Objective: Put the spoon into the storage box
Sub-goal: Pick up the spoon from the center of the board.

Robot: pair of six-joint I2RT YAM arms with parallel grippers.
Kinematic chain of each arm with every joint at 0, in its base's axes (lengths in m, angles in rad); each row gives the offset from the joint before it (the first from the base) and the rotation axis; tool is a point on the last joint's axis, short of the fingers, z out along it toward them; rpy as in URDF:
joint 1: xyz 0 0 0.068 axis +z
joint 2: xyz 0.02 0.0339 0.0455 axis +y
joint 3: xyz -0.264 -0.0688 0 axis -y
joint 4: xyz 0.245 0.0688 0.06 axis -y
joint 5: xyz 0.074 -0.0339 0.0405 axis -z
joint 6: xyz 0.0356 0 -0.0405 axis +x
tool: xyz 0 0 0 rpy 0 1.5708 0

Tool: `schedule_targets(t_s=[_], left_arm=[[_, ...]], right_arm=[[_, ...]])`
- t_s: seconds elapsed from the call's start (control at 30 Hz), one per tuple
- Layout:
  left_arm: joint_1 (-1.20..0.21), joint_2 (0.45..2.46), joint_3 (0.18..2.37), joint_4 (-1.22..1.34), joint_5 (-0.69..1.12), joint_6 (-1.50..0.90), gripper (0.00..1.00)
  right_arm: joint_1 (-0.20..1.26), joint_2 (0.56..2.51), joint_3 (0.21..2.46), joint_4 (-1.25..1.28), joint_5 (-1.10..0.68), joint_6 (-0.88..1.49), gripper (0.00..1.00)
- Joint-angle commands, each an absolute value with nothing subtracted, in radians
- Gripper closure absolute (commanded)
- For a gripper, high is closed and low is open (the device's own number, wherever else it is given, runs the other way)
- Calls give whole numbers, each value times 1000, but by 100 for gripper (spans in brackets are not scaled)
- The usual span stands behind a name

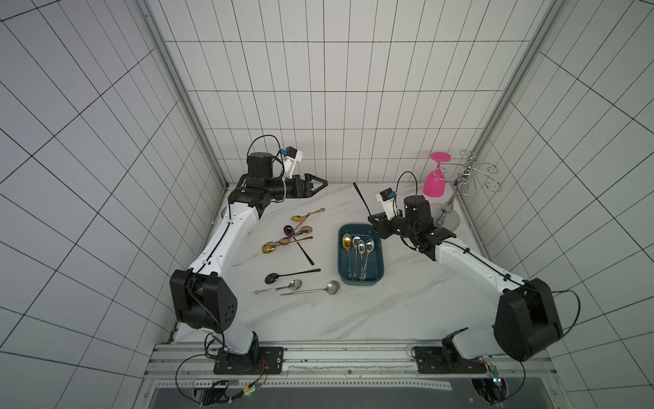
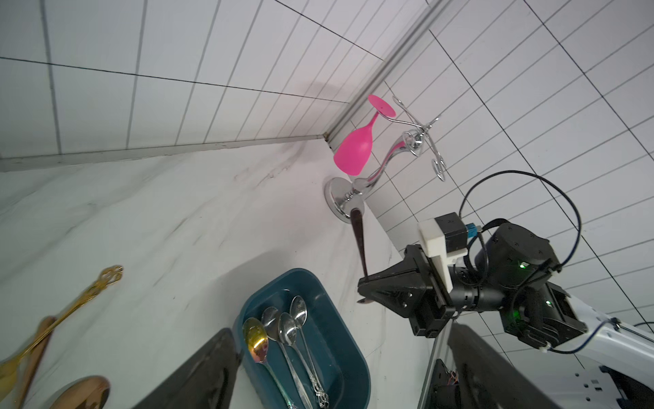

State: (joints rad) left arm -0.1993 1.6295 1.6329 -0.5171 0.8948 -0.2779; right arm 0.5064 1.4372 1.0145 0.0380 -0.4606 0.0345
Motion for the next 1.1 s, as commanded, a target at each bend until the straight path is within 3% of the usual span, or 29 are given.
schedule_targets(t_s=[0.0,0.23,0.47,0.63,1.07], left_arm=[[-226,1653,1731,-675,986,-46,5],[-232,1650,1835,-995,1039,503,6],[-312,1634,1860,-1209,906,923,6],[-340,1636,1877,-1248,886,993,8],[-413,1657,1886,-1270,819,1052,42]], right_arm=[[516,1425,993,143,-663,3,100],[517,1434,989,118,-831,-65,100],[518,1423,986,76,-906,-178,100],[535,1432,1014,-12,-917,-267,100],[560,1434,1032,-57,-916,-330,100]])
